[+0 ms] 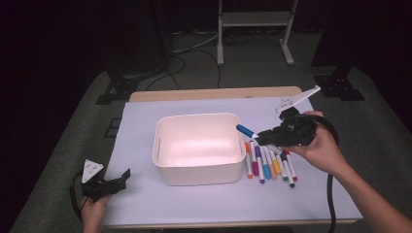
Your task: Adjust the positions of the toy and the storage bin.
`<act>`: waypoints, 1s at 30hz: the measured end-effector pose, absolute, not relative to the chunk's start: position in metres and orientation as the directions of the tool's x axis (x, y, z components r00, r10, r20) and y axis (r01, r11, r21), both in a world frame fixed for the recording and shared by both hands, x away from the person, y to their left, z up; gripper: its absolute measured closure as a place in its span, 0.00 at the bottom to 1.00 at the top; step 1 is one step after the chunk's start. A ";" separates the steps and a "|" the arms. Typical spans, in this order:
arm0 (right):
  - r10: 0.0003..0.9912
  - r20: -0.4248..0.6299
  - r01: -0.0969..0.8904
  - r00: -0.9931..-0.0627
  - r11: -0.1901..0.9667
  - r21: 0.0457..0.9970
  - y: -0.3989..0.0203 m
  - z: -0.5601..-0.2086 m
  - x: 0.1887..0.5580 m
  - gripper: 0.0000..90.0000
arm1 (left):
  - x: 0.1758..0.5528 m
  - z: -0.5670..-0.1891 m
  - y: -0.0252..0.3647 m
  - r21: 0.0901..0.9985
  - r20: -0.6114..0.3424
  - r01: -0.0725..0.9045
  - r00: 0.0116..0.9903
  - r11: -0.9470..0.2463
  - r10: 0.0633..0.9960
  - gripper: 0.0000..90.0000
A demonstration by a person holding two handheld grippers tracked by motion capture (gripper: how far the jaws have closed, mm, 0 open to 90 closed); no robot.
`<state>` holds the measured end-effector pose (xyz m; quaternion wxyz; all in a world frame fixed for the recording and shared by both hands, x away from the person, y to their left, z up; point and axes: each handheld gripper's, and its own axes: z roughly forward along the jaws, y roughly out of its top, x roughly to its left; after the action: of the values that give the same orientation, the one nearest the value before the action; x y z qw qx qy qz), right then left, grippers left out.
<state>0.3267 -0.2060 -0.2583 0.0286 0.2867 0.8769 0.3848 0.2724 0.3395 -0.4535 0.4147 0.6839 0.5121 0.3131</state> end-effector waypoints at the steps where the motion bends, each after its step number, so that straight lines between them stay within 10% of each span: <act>1: 0.508 0.166 0.467 -0.845 0.550 0.692 -0.199 -0.257 0.327 0.84 | 0.272 -0.454 0.339 0.888 0.004 0.441 0.280 -0.132 0.960 0.00; 30: 0.298 0.160 0.326 -0.941 0.668 0.670 -0.095 -0.268 0.346 0.84 | 0.273 -0.453 0.340 0.888 -0.008 0.443 0.283 -0.124 0.959 0.00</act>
<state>0.3461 -0.0949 -0.2681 -0.0186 0.1709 0.9129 0.3702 0.2727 0.3401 -0.4535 0.4181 0.6831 0.5132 0.3085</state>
